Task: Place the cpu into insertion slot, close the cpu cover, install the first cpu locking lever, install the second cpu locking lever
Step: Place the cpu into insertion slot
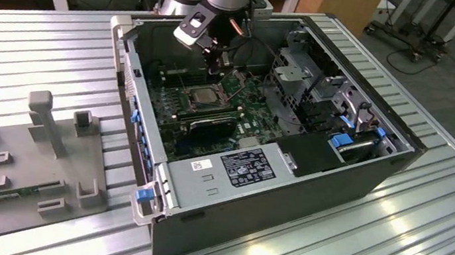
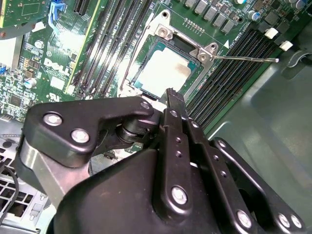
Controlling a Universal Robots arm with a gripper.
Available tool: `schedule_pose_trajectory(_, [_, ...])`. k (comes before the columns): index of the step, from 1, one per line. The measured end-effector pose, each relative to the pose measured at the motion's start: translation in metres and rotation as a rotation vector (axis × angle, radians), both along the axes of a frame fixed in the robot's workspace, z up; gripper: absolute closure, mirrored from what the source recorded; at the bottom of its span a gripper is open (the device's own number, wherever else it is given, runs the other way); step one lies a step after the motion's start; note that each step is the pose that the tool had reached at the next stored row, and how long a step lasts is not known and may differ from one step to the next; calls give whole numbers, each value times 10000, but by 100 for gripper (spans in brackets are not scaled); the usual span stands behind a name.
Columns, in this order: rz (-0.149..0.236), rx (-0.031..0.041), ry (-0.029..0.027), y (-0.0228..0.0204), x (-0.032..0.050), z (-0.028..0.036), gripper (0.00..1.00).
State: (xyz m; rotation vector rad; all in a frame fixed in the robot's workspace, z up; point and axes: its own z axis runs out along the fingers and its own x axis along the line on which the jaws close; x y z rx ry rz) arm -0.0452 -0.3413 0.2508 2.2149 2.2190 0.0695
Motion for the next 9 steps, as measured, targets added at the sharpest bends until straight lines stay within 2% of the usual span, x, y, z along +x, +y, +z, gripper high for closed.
schedule_pose_trajectory(4, [0,-2,1,0,0,-12,89])
schedule_pose_trajectory(9, [1,0,0,0,0,-103,89])
